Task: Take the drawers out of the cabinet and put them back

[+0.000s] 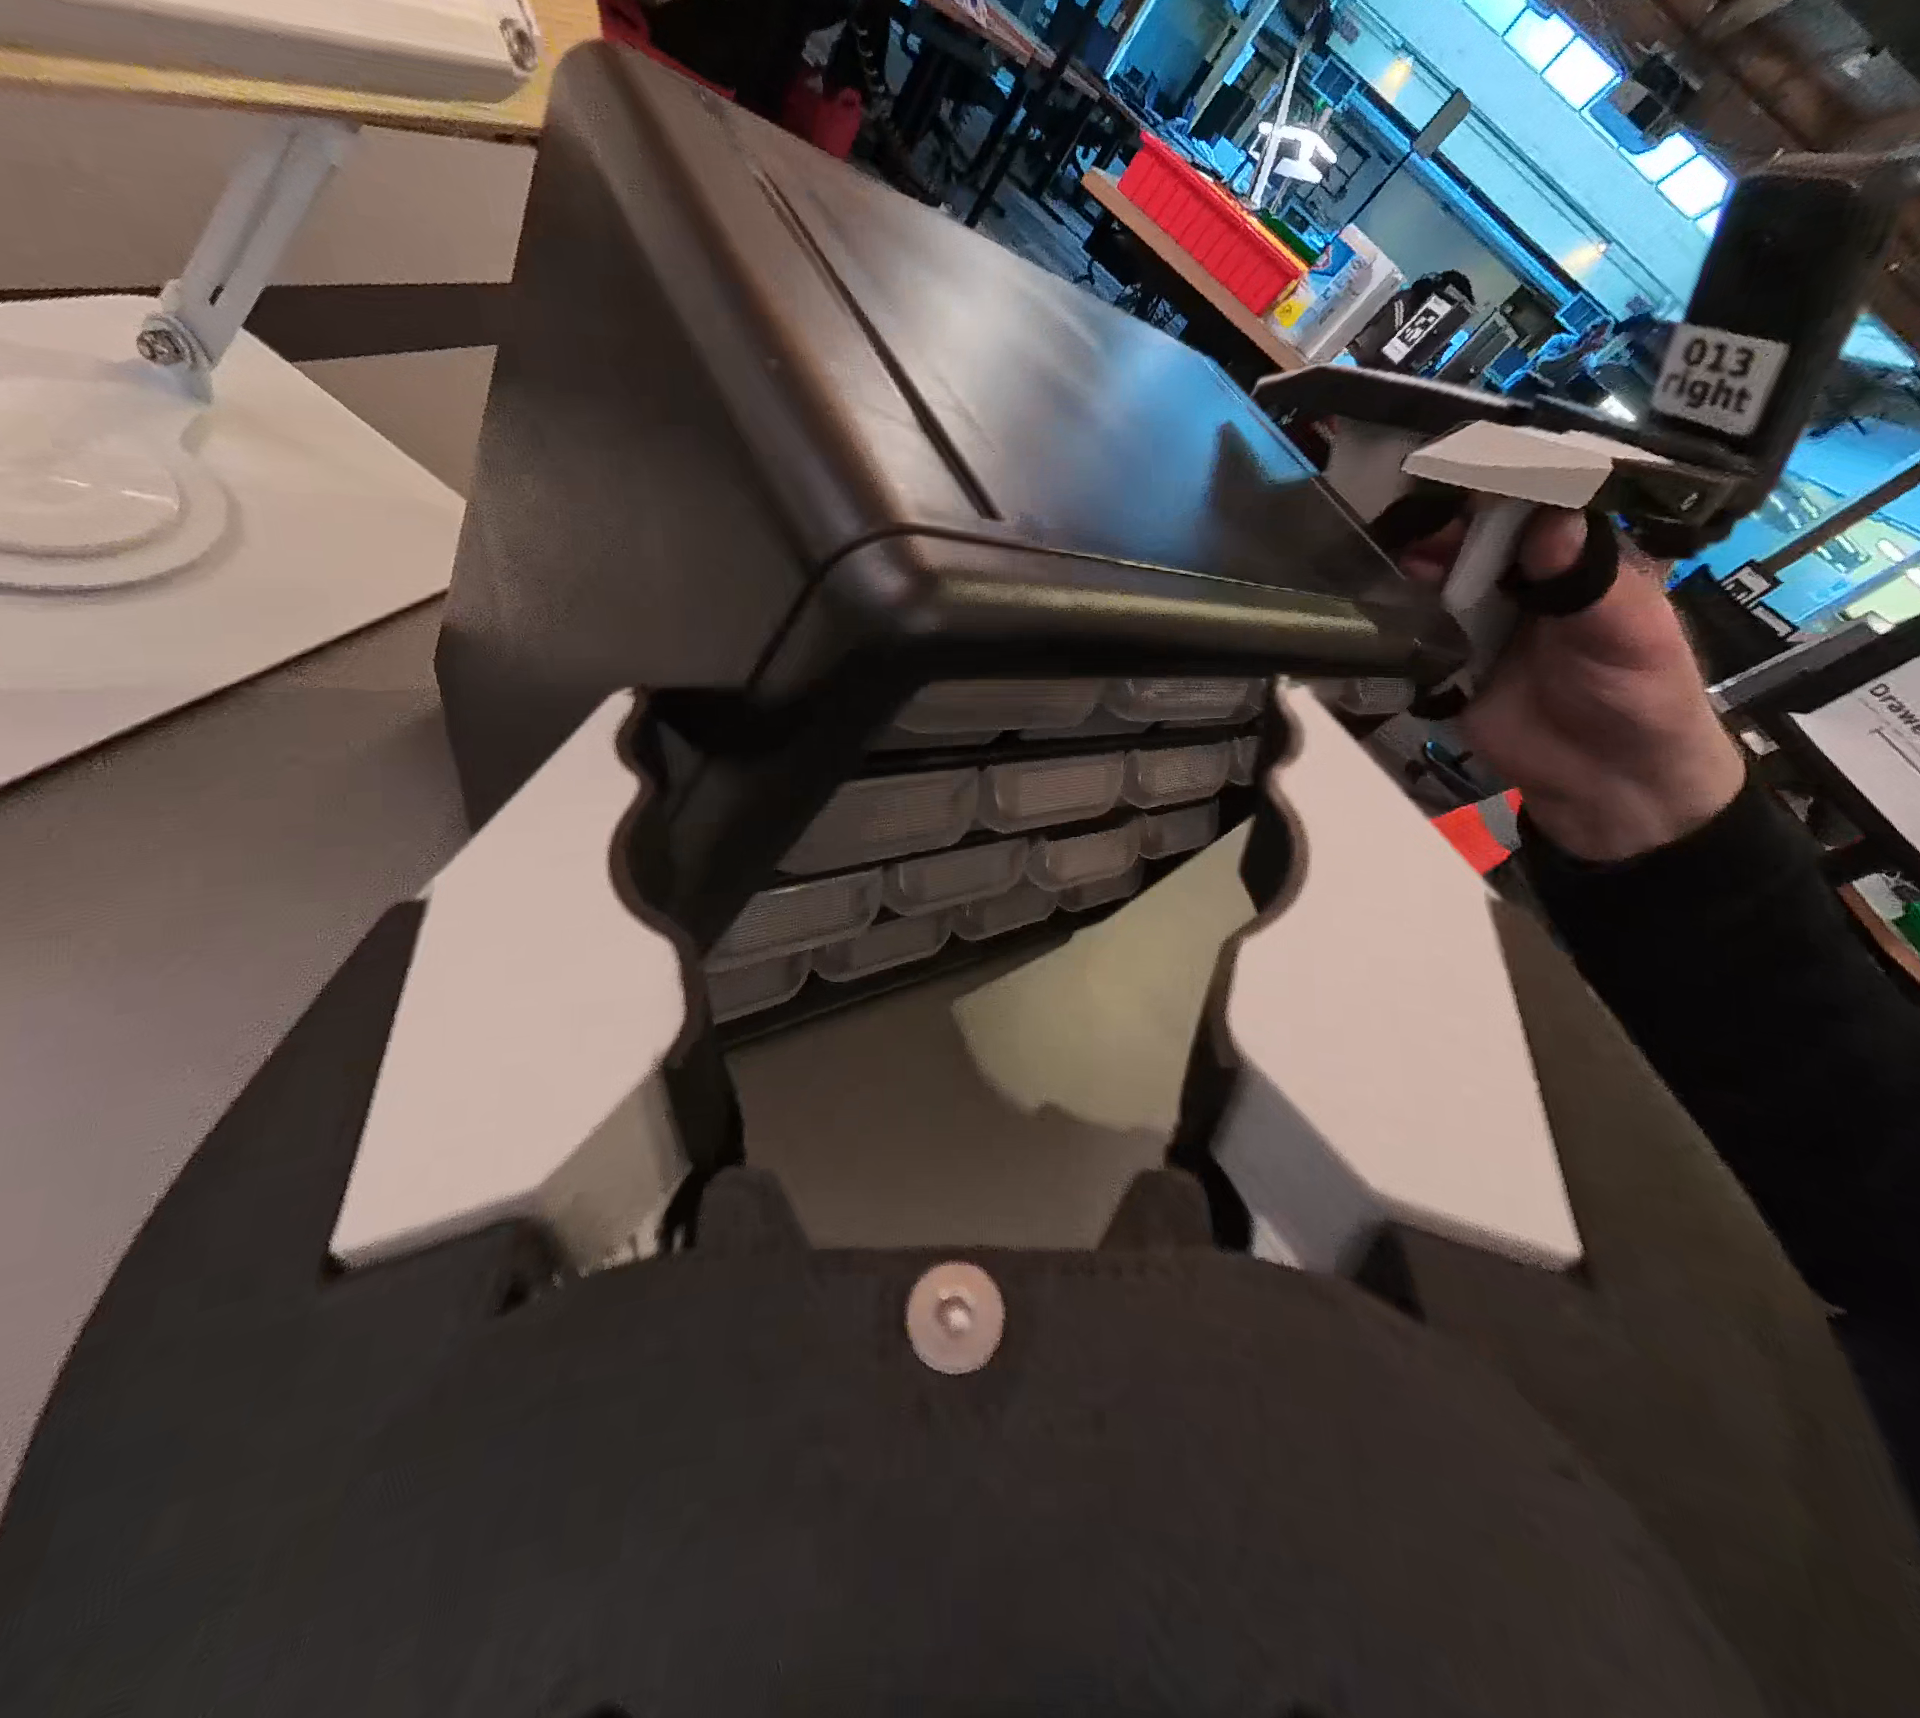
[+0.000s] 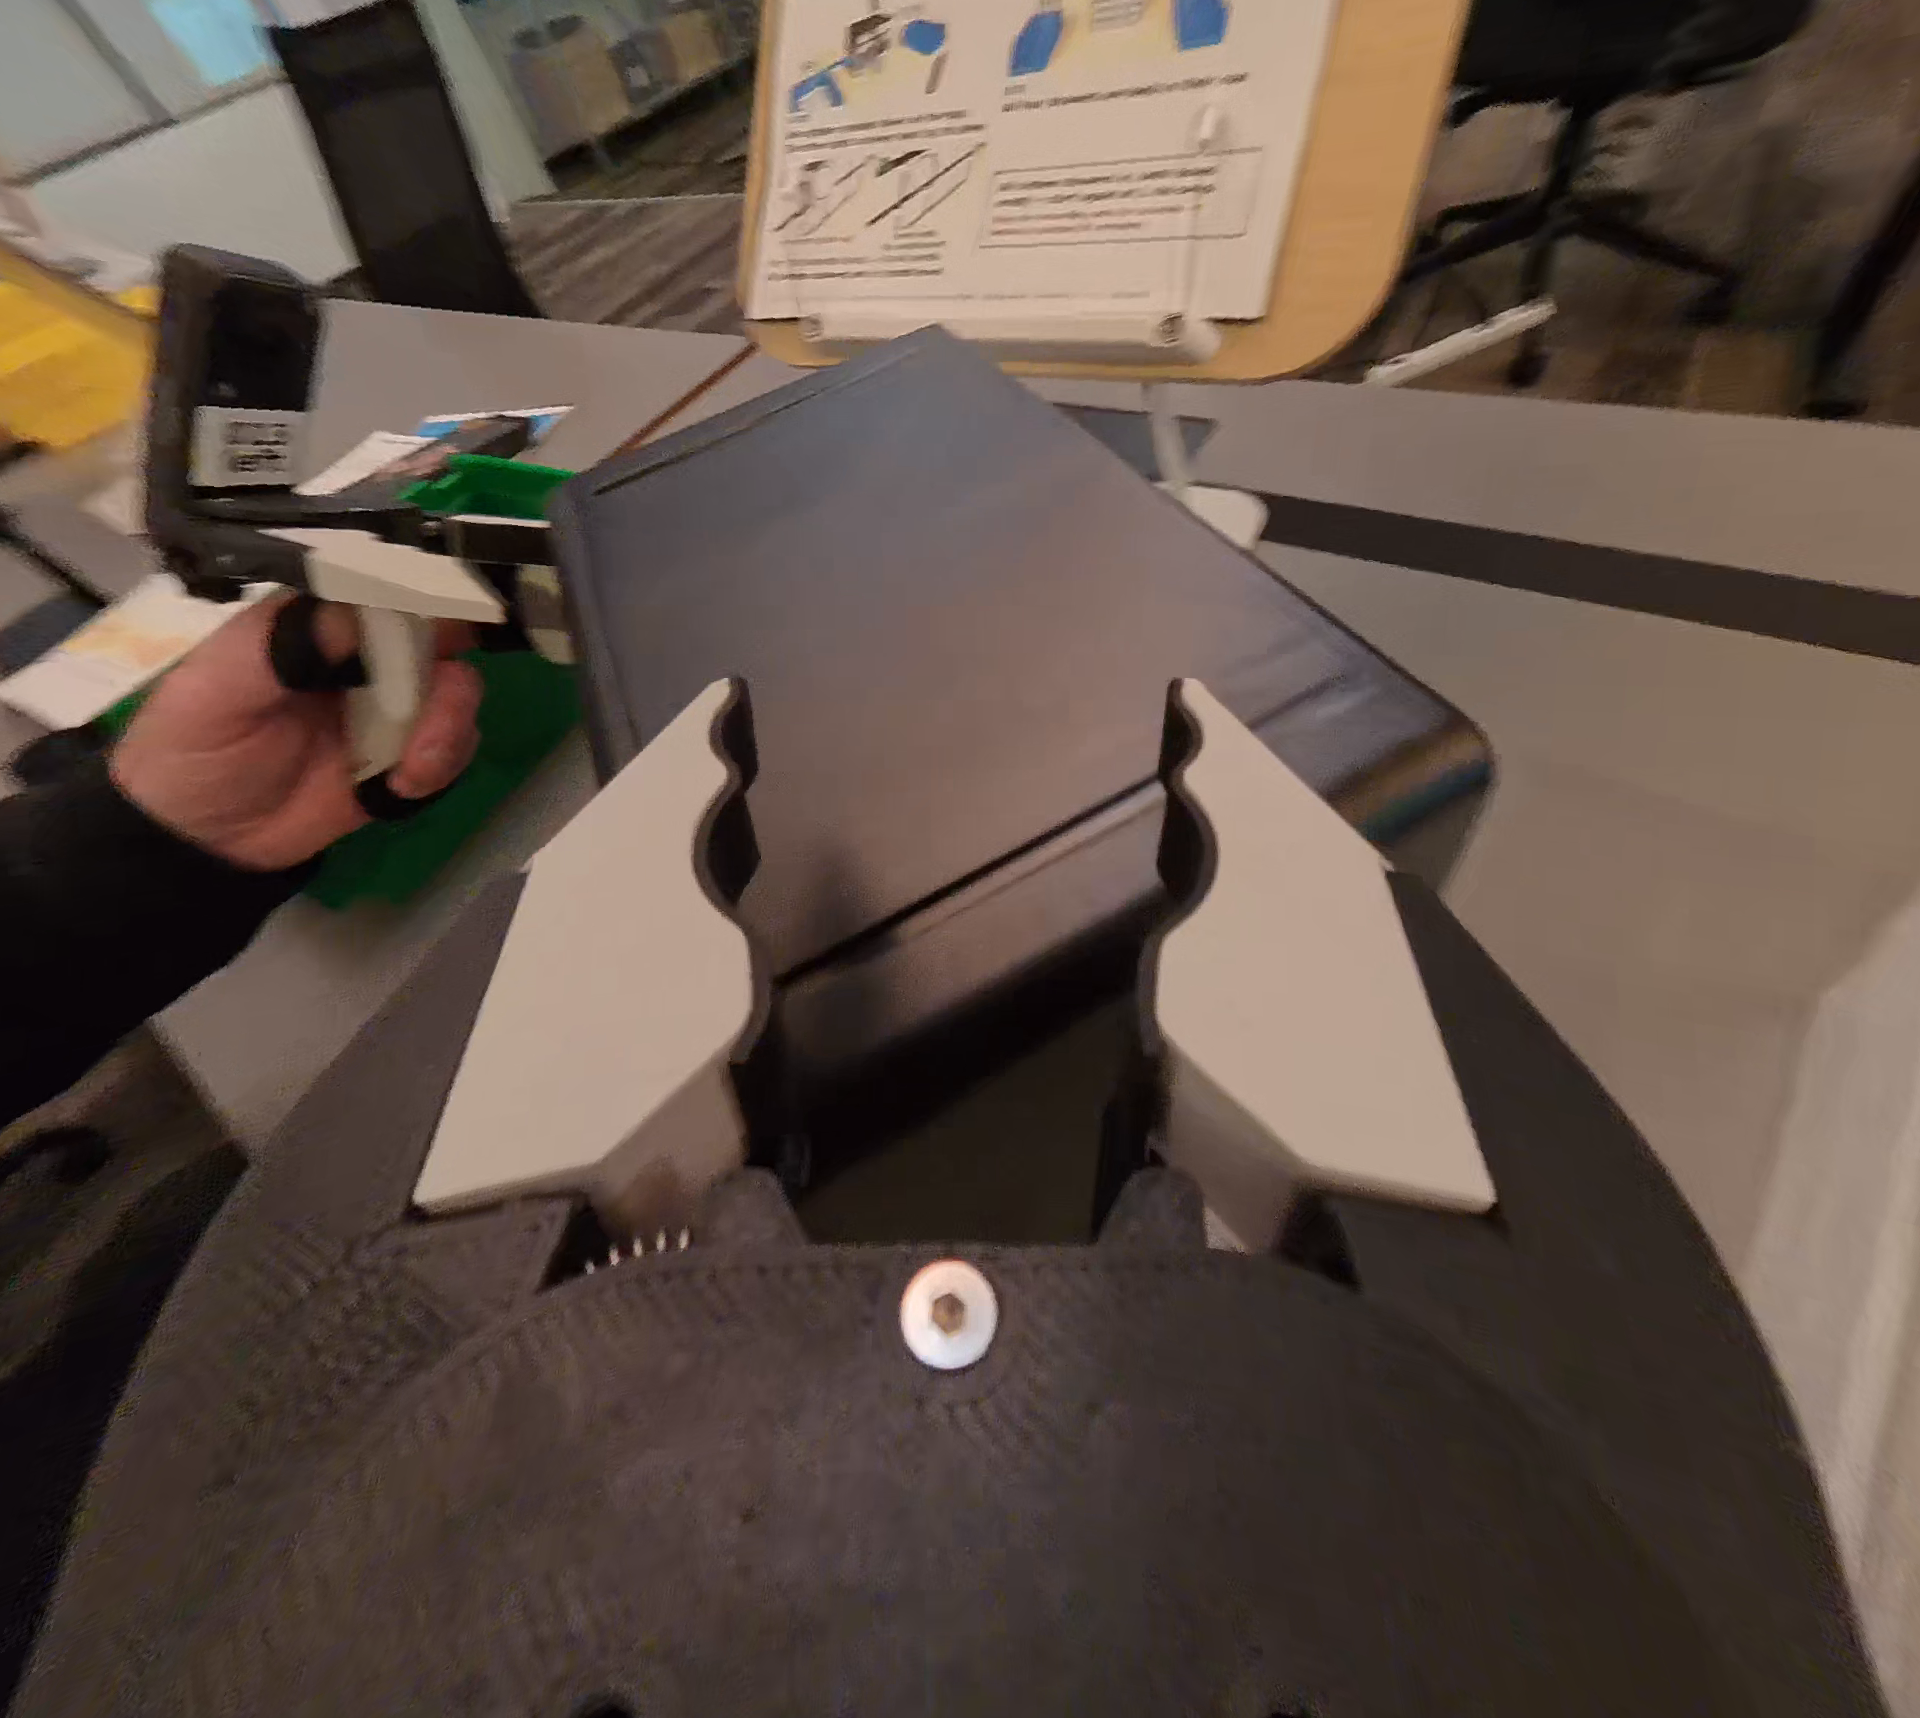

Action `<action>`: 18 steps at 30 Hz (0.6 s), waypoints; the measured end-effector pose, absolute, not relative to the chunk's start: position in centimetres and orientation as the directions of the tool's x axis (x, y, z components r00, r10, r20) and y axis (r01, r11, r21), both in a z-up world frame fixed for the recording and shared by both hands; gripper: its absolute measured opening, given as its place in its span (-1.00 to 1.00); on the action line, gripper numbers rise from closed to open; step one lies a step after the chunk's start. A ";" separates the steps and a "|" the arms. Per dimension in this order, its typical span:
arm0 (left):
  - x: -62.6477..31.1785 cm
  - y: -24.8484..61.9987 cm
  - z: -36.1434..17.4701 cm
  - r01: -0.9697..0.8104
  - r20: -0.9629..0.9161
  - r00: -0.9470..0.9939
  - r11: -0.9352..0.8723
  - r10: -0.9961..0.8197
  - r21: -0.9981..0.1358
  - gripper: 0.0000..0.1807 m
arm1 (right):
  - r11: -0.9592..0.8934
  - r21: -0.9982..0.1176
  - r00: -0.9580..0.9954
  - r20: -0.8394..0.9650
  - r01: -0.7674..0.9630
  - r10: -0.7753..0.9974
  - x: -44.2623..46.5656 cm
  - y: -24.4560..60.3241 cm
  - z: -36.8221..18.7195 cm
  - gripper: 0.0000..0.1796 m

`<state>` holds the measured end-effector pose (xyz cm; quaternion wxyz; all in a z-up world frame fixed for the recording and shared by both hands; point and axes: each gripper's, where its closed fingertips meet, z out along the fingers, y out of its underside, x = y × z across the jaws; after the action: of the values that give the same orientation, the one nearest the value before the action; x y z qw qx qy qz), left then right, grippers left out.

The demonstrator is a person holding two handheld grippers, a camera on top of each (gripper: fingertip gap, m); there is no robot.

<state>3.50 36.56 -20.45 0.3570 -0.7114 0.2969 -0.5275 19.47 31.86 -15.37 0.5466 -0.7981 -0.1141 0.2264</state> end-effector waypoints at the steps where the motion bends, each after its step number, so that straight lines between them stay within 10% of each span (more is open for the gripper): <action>1: 3.3 36.6 -20.1 -0.021 0.546 0.257 -0.570 -0.797 -0.822 0.18 | -0.356 -0.933 0.899 -0.203 -0.057 0.388 20.3 31.5 -15.2 -0.12; 18: 3.3 34.8 -20.5 -0.084 0.537 0.330 -0.591 -0.776 -0.803 0.32 | -0.383 -0.924 0.909 -0.148 0.014 0.390 19.9 31.9 -18.1 0.40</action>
<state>3.26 34.79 -20.47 0.3462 -0.7385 0.2914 -0.5000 19.94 31.90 -18.10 0.5413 -0.8133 -0.1243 0.1735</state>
